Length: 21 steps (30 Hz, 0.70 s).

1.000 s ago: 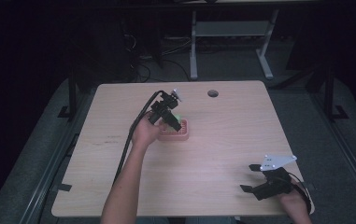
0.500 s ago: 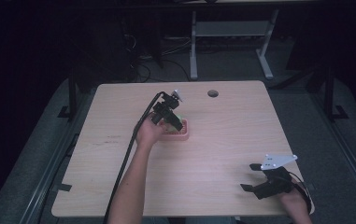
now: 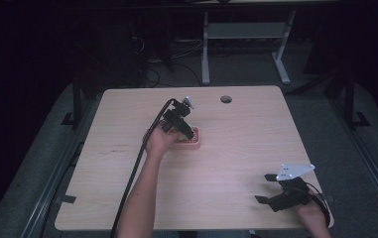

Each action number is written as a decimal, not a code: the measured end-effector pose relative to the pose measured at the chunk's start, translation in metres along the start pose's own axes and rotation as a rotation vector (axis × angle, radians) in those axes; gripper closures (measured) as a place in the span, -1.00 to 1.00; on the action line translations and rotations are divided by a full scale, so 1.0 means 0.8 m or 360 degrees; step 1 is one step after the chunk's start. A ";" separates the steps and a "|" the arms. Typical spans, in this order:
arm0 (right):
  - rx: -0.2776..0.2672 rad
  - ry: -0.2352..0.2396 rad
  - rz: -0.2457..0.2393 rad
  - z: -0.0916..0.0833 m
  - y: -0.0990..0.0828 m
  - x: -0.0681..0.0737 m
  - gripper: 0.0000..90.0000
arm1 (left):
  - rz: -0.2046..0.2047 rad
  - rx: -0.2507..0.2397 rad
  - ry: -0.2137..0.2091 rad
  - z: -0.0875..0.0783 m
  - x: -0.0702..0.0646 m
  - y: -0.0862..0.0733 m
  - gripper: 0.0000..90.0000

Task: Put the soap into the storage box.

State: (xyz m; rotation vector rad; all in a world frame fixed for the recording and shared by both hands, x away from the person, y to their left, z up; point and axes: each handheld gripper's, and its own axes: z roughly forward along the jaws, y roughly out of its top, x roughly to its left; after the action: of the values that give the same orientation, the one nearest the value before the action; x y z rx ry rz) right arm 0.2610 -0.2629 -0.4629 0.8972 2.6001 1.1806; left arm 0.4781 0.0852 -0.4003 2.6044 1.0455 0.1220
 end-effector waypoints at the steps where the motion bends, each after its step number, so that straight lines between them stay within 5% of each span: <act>1: 0.0001 0.0001 0.0000 0.000 0.000 0.000 -0.69 | -0.0005 -0.0001 -0.0006 0.001 0.000 0.000 -0.41; 21: 0.0005 0.0006 -0.0008 0.002 0.001 0.001 -0.69 | -0.0043 0.0032 0.0036 0.011 0.000 0.003 -0.42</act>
State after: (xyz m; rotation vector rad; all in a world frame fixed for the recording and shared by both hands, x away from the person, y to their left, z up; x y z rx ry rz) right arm 0.2614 -0.2611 -0.4635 0.8890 2.6065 1.1782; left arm 0.4814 0.0807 -0.4076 2.6113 1.0950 0.1355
